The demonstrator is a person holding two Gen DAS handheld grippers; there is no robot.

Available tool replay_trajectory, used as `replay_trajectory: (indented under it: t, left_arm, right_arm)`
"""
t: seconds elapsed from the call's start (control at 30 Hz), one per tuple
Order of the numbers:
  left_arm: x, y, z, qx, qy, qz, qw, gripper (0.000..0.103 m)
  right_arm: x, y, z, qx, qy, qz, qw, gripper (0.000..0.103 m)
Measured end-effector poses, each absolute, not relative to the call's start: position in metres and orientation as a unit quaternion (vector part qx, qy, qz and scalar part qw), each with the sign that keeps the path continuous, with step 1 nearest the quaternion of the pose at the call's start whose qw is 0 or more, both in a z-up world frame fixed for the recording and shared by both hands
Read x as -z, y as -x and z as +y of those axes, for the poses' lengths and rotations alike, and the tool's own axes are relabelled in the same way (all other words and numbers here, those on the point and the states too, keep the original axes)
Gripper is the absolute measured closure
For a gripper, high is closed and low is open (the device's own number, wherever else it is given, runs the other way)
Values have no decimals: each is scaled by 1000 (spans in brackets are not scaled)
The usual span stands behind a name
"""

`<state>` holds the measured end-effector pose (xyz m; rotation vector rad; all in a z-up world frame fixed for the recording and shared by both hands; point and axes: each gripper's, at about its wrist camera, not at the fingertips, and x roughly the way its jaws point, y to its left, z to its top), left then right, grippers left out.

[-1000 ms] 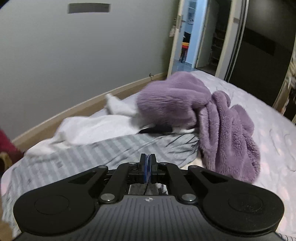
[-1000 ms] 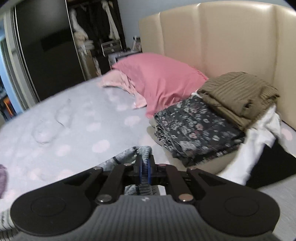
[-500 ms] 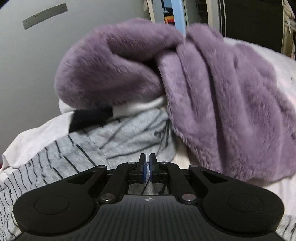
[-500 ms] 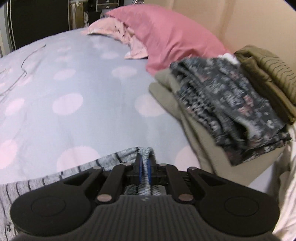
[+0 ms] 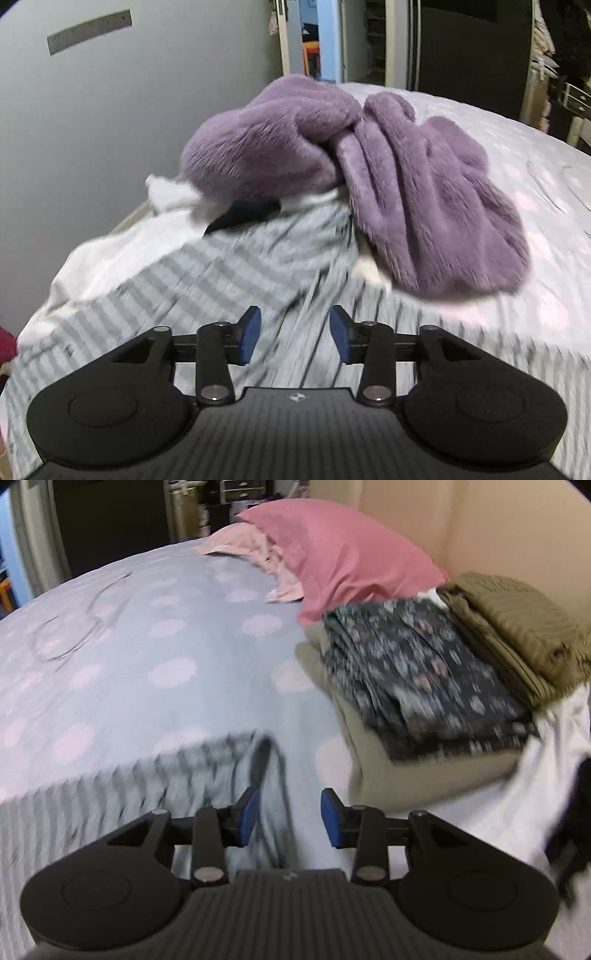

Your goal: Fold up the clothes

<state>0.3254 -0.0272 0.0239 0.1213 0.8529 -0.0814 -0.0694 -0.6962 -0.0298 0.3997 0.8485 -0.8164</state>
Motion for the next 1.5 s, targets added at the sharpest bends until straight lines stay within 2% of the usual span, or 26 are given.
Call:
replay_trajectory:
  t: [0.23,0.4,0.53,0.57,0.63,0.7,0.9,1.17,1.23,1.27,1.33,1.5]
  left_arm:
    - [-28,-258,13,53,-48,457,887,61]
    - [-18,-217,43,43,-39,473,879,59]
    - [0,-194,69,41,-26,487,872,57]
    - [7,-189,75,42,-24,496,867,57]
    - [19,-180,84,39,-19,516,856,57]
    - [30,-173,91,41,-13,530,847,57]
    - [34,-167,84,99,-12,521,848,56]
    - [51,-175,13,148,-45,524,838,53]
    - [65,-173,1,142,-52,531,834,69]
    - [72,-172,-3,147,-51,537,829,89]
    - [76,-166,-9,150,-54,534,830,101]
    - [52,-149,-7,158,-48,501,850,103]
  right_arm:
    - [31,128,-631,341,-201,425,814,62]
    - [49,128,-609,338,-205,441,806,52]
    - [64,116,-595,342,-172,465,798,52]
    - [69,112,-592,344,-160,471,796,55]
    - [77,108,-590,353,-139,486,787,76]
    - [77,112,-592,369,-136,486,780,88]
    - [55,147,-607,430,-161,454,763,90]
    - [41,175,-625,496,-203,416,735,91]
    - [40,177,-627,500,-205,414,733,91]
    - [40,178,-628,500,-208,413,732,91]
    - [41,180,-627,500,-213,416,729,91]
    - [39,186,-634,509,-239,400,724,91]
